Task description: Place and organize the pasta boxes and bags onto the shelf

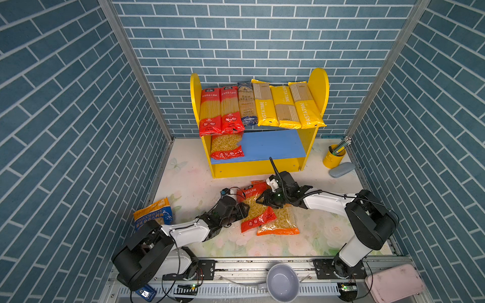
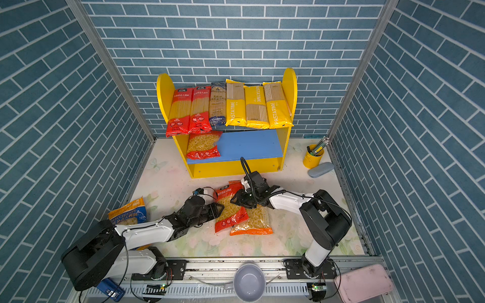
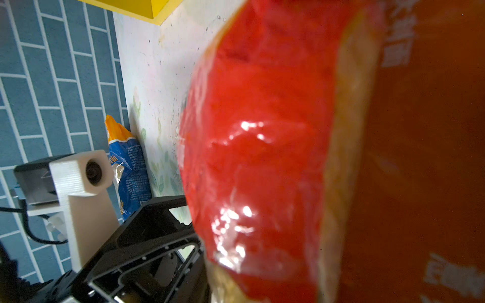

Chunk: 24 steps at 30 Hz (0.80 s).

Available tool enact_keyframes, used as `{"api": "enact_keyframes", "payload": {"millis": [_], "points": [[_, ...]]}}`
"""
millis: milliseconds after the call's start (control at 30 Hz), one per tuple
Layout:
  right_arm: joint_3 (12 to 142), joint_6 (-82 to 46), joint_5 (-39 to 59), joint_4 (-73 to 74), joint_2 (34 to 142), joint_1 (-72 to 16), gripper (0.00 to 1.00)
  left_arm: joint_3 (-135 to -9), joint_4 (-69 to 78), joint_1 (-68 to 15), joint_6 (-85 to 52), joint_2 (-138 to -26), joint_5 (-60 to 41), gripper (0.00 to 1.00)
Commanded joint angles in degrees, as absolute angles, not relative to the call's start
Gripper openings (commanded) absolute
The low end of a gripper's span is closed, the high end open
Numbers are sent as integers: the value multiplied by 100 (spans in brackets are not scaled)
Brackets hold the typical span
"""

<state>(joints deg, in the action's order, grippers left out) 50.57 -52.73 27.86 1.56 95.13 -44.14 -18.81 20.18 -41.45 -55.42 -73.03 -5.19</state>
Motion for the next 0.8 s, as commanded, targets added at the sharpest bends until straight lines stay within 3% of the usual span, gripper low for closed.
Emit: {"api": "enact_keyframes", "payload": {"millis": [0,233,567,767], "points": [[4912,-5418,2945,552,9455,-4421,51,-1778,1792,-4189,-5399,-7041,-454,59],[4930,-5747,2900,917,9763,-4494,49,-1727,2163,-4189,-5489,-7287,-628,50],[4731,-5722,2786,1003,9371,-4548,16,-1834,1332,-4184,-5419,-6461,-469,50],[4802,-5688,2830,714,8878,-4524,7,-1847,435,-4184,-5510,-5507,-360,56]]}}
